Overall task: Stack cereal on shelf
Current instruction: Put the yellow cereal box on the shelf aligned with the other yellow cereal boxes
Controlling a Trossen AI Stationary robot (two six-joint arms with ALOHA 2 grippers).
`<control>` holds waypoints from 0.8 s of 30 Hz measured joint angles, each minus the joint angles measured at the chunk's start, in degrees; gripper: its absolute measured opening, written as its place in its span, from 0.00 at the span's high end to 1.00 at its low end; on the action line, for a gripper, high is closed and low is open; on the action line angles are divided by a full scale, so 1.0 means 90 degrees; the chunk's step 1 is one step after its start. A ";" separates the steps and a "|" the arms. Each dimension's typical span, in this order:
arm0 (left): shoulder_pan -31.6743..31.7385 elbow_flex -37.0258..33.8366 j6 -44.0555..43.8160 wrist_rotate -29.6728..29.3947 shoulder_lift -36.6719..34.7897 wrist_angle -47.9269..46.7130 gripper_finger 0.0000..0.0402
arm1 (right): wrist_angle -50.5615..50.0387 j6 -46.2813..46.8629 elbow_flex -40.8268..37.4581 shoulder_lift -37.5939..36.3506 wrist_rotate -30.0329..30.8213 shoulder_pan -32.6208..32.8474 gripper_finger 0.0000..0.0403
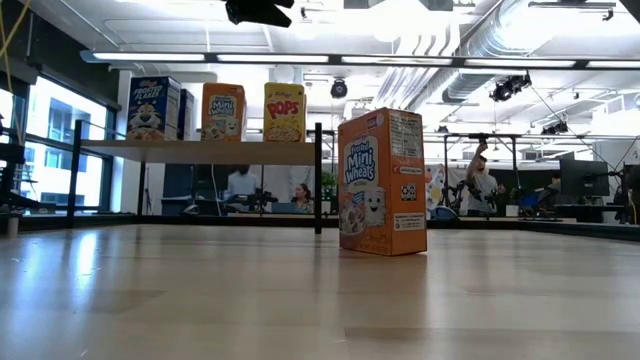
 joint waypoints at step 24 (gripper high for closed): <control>-0.0001 0.0000 0.0000 0.0000 0.0000 0.0000 0.35 | -0.0023 -0.0128 -0.0002 0.0026 -0.0189 -0.0213 0.65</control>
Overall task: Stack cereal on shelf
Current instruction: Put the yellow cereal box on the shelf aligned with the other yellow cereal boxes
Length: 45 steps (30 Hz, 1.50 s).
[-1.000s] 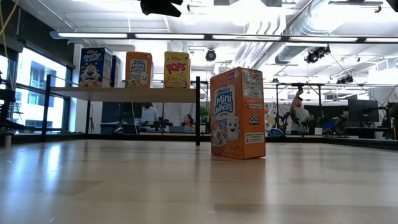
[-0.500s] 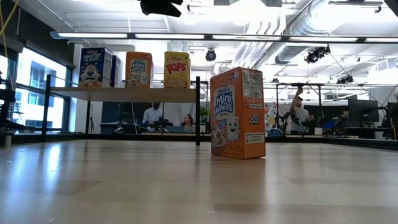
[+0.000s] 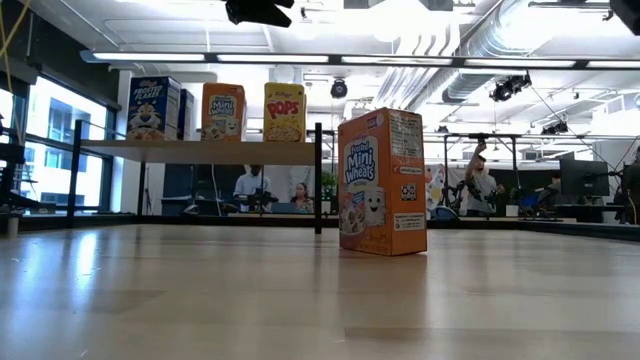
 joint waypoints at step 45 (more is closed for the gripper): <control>0.0002 0.0000 0.0000 0.0002 0.0000 0.0002 0.35 | -0.1719 -0.8174 0.2727 -0.0010 0.1909 -0.5048 0.66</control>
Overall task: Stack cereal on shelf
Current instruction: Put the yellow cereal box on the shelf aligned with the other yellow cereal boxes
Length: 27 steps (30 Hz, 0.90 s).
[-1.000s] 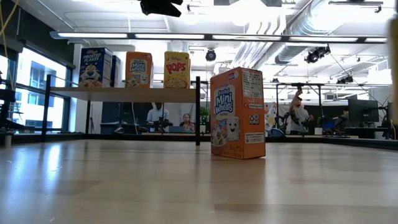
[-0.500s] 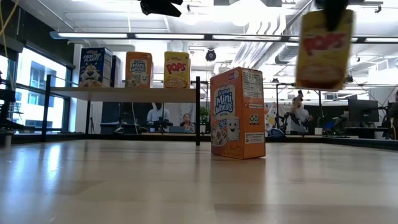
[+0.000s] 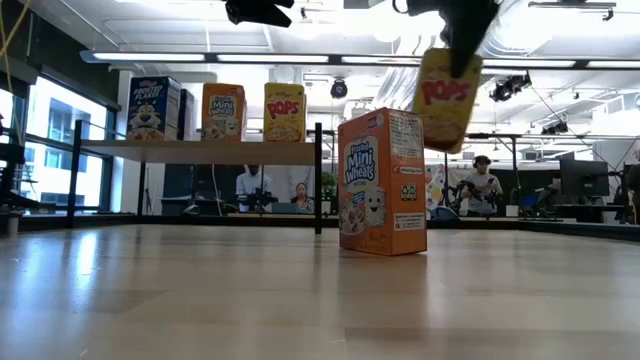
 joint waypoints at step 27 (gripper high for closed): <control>0.0000 0.0001 0.0000 -0.0001 0.0001 -0.0002 0.35 | 0.1444 -0.2602 0.0002 0.0623 -0.0771 -0.1051 0.66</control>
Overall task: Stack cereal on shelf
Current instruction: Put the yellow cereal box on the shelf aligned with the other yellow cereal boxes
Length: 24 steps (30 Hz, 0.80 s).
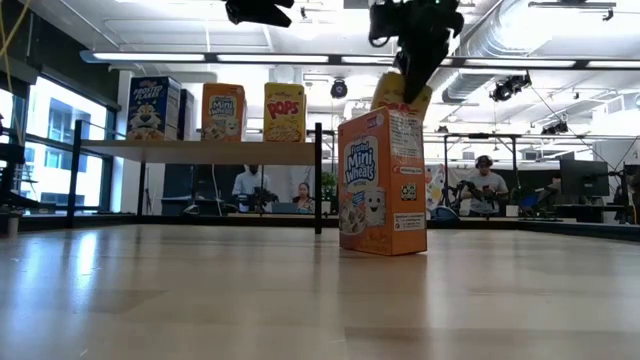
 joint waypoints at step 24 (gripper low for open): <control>0.0000 0.0001 0.0000 0.0001 0.0000 0.0000 0.35 | -0.0545 0.0173 0.0000 0.1176 -0.0311 -0.0003 0.66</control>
